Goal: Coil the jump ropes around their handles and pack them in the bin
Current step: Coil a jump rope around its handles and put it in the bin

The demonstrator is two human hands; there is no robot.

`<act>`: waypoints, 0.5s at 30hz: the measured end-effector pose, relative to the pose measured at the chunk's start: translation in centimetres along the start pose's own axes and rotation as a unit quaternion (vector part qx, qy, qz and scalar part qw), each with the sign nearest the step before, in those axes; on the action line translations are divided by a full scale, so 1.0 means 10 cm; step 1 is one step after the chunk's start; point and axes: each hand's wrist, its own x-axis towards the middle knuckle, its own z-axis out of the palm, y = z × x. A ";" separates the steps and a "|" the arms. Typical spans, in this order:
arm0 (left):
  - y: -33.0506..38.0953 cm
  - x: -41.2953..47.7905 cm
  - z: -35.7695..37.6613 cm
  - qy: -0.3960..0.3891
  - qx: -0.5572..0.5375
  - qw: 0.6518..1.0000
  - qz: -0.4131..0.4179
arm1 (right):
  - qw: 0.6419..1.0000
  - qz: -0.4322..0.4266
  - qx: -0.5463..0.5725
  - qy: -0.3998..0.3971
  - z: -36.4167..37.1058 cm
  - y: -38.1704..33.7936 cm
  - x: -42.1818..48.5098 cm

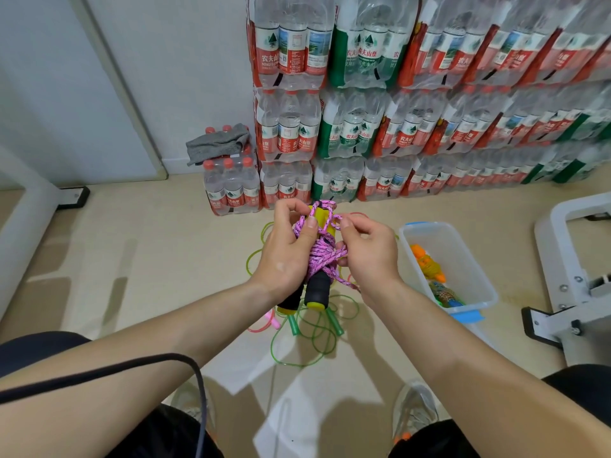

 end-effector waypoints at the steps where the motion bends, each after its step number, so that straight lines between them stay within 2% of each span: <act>1: -0.01 -0.01 0.00 -0.010 -0.002 1.000 -0.001 | 1.000 0.004 0.014 -0.001 -0.01 -0.02 0.01; 5: -0.03 -0.05 0.02 -0.033 0.004 0.999 0.010 | 0.995 0.041 0.093 -0.023 -0.07 -0.08 0.04; 9: -0.03 -0.05 0.01 -0.032 0.006 0.999 0.017 | 0.987 0.098 0.105 -0.068 -0.09 -0.06 0.07; 15: 0.00 -0.02 -0.01 -0.027 0.027 0.999 0.028 | 0.972 0.121 0.157 -0.125 -0.13 -0.13 0.03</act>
